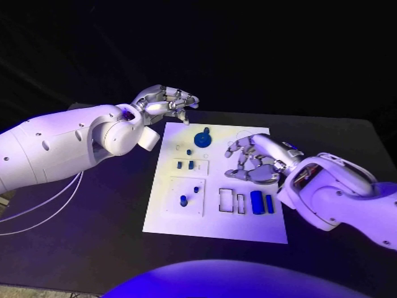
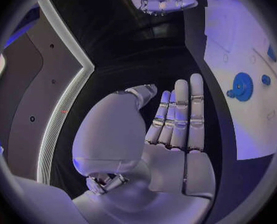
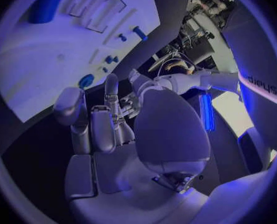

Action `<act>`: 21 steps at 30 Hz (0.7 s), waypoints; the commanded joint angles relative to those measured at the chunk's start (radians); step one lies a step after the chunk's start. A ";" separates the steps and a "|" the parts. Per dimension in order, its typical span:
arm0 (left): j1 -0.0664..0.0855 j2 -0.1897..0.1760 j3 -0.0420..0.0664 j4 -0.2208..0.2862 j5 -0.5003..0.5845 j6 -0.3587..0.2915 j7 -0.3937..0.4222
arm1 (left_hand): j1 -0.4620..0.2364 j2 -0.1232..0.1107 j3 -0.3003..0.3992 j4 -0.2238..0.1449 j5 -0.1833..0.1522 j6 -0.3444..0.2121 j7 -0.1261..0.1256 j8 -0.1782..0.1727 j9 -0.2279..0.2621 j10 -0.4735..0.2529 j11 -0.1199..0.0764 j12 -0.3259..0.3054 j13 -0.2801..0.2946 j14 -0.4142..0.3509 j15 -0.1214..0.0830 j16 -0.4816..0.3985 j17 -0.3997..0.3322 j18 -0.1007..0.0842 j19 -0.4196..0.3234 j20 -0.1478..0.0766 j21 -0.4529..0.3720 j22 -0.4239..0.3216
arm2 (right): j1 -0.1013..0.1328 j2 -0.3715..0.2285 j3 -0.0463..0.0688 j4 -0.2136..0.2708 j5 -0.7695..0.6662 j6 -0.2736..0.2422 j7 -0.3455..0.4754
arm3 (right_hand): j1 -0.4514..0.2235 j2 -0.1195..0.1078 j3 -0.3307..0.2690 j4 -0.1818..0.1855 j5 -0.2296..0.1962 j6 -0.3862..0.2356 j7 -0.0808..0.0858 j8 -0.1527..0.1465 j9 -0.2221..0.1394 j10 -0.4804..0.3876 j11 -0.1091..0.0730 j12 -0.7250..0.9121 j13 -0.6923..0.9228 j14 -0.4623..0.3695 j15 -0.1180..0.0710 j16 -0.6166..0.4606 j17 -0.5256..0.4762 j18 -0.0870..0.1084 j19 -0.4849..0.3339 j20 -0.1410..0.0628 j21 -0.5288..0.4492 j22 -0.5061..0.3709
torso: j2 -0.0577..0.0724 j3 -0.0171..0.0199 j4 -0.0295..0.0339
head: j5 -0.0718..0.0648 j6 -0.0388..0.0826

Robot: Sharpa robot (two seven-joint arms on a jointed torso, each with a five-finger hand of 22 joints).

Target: Assemble the parts on the task board

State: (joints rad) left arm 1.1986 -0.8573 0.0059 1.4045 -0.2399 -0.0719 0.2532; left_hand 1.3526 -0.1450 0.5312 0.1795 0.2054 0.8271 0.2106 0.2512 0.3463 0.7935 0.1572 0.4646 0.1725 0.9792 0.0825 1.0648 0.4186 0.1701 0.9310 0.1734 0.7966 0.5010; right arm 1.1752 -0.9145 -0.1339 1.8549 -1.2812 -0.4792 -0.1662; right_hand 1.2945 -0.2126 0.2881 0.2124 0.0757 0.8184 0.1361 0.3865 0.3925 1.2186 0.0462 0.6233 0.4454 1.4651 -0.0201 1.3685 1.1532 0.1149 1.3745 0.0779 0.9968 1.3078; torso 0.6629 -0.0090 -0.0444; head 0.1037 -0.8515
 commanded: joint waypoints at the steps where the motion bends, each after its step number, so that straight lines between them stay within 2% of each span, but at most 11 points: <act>1: -0.007 -0.002 -0.001 0.001 0.002 0.010 0.008 | -0.009 -0.001 -0.001 0.007 0.004 -0.005 0.005 0.007 0.000 -0.007 0.002 0.004 -0.001 -0.007 0.002 0.001 -0.001 0.013 0.003 0.002 -0.006 -0.001 | 0.008 -0.059 -0.006 0.020 0.230 0.072 0.008 | -0.003 0.026 -0.035 0.037 -0.001 -0.021 -0.008 0.082 0.022 0.017 -0.006 0.332 0.348 0.040 -0.012 0.032 0.044 -0.019 0.023 -0.004 0.056 0.052 | -0.015 -0.0033 -0.0086 | -0.034 0.012; 3: -0.014 -0.005 -0.002 0.001 0.004 0.007 0.009 | -0.009 -0.001 -0.001 0.007 0.004 -0.005 0.005 0.007 0.000 -0.007 0.002 0.004 -0.001 -0.007 0.002 0.001 -0.001 0.013 0.003 0.002 -0.006 -0.001 | 0.010 -0.103 -0.012 0.029 0.254 0.097 0.000 | 0.005 0.035 -0.057 0.057 -0.001 -0.030 -0.008 0.091 0.005 0.108 -0.001 0.567 0.624 0.051 -0.010 0.067 0.105 -0.022 0.030 -0.003 0.076 0.066 | -0.021 -0.0032 -0.0134 | -0.047 0.012; 5: -0.019 -0.006 -0.003 0.000 0.005 0.006 0.010 | -0.009 -0.001 -0.001 0.007 0.004 -0.005 0.005 0.007 0.000 -0.007 0.002 0.004 -0.001 -0.007 0.002 0.001 -0.001 0.013 0.003 0.002 -0.006 -0.001 | 0.006 -0.138 -0.017 0.036 0.264 0.108 -0.015 | 0.011 0.041 -0.072 0.066 -0.001 -0.034 -0.004 0.083 -0.012 0.149 0.002 0.660 0.741 0.058 -0.006 0.089 0.147 -0.024 0.035 -0.001 0.089 0.074 | -0.028 -0.0038 -0.0188 | -0.056 0.007; 6: -0.021 -0.006 -0.003 0.000 0.006 0.006 0.010 | -0.009 -0.001 -0.001 0.007 0.004 -0.005 0.005 0.007 0.000 -0.007 0.002 0.004 -0.001 -0.007 0.002 0.001 -0.001 0.013 0.003 0.002 -0.006 -0.001 | 0.002 -0.154 -0.019 0.039 0.260 0.106 -0.028 | 0.012 0.043 -0.080 0.070 -0.001 -0.031 -0.003 0.082 -0.019 0.163 0.003 0.689 0.778 0.060 -0.005 0.097 0.161 -0.026 0.037 0.001 0.096 0.079 | -0.031 -0.0042 -0.0197 | -0.065 0.006; 9: -0.028 -0.006 -0.003 0.001 0.008 0.007 0.011 | -0.011 -0.001 -0.001 0.008 0.004 -0.005 0.005 0.008 0.001 -0.009 0.002 0.005 -0.001 -0.007 0.002 0.001 -0.001 0.013 0.003 0.003 -0.007 -0.002 | -0.013 -0.187 -0.023 0.048 0.224 0.092 -0.073 | 0.001 0.035 -0.114 0.074 -0.001 -0.007 -0.007 0.085 -0.031 0.199 0.000 0.748 0.856 0.068 -0.006 0.121 0.210 -0.031 0.051 0.001 0.130 0.095 | -0.036 -0.0058 -0.0197 | -0.081 0.004; 14: -0.036 -0.005 -0.004 0.000 0.011 0.008 0.011 | -0.011 -0.001 -0.001 0.008 0.004 -0.005 0.005 0.008 0.001 -0.009 0.002 0.005 -0.001 -0.007 0.002 0.001 -0.001 0.013 0.003 0.003 -0.007 -0.002 | -0.041 -0.216 -0.029 0.058 0.142 0.064 -0.158 | -0.010 0.035 -0.155 0.076 0.000 0.019 -0.013 0.086 -0.040 0.217 -0.004 0.775 0.895 0.075 -0.009 0.139 0.249 -0.037 0.063 -0.002 0.161 0.110 | -0.042 -0.0090 -0.0200 | -0.102 -0.005; 17: -0.038 -0.006 -0.004 -0.001 0.012 0.008 0.011 | -0.011 -0.001 -0.001 0.008 0.004 -0.005 0.005 0.008 0.001 -0.009 0.002 0.005 -0.001 -0.007 0.002 0.001 -0.001 0.013 0.003 0.003 -0.007 -0.002 | -0.060 -0.215 -0.031 0.060 0.099 0.053 -0.183 | -0.022 0.032 -0.200 0.078 0.000 0.026 -0.014 0.080 -0.048 0.221 -0.005 0.780 0.907 0.076 -0.010 0.146 0.261 -0.038 0.066 -0.003 0.169 0.115 | -0.044 -0.0096 -0.0195 | -0.105 -0.007; 20: -0.039 -0.006 -0.004 -0.001 0.013 0.009 0.011 | -0.011 -0.001 -0.001 0.008 0.004 -0.005 0.005 0.008 0.001 -0.009 0.002 0.005 -0.001 -0.007 0.002 0.001 -0.001 0.013 0.003 0.003 -0.007 -0.002 | -0.082 -0.207 -0.032 0.058 0.062 0.042 -0.204 | -0.027 0.039 -0.248 0.078 0.001 0.030 -0.014 0.077 -0.053 0.222 -0.005 0.782 0.912 0.076 -0.009 0.148 0.266 -0.039 0.067 -0.003 0.174 0.119 | -0.044 -0.0106 -0.0168 | -0.108 -0.009; 21: -0.039 -0.006 -0.004 -0.001 0.014 0.009 0.011 | -0.011 -0.001 -0.001 0.008 0.004 -0.005 0.005 0.008 0.001 -0.009 0.002 0.005 -0.001 -0.007 0.002 0.001 -0.001 0.013 0.003 0.003 -0.007 -0.002 | -0.088 -0.202 -0.032 0.056 0.053 0.039 -0.209 | -0.027 0.039 -0.248 0.078 0.001 0.030 -0.014 0.077 -0.053 0.222 -0.005 0.782 0.912 0.076 -0.009 0.148 0.266 -0.039 0.067 -0.003 0.174 0.119 | -0.044 -0.0110 -0.0161 | -0.107 -0.010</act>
State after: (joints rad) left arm 1.1601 -0.8644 0.0017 1.4025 -0.2362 -0.0727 0.2543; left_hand 1.3526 -0.1450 0.5285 0.1822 0.2054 0.8272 0.2105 0.2551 0.3462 0.7899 0.1608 0.4646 0.1726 0.9792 0.0825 1.0648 0.4186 0.1700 0.9310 0.1734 0.7927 0.5002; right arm 1.0922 -1.1213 -0.1658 1.9116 -1.1509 -0.4244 -0.3130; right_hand 1.2720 -0.1746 0.0440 0.2908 0.0757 0.8430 0.1218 0.4667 0.3402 1.4363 0.0410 1.3996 1.3082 1.4650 -0.0272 1.5128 1.3082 0.0841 1.4345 0.0750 1.1675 1.3079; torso 0.6206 -0.0185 -0.0629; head -0.0018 -0.8592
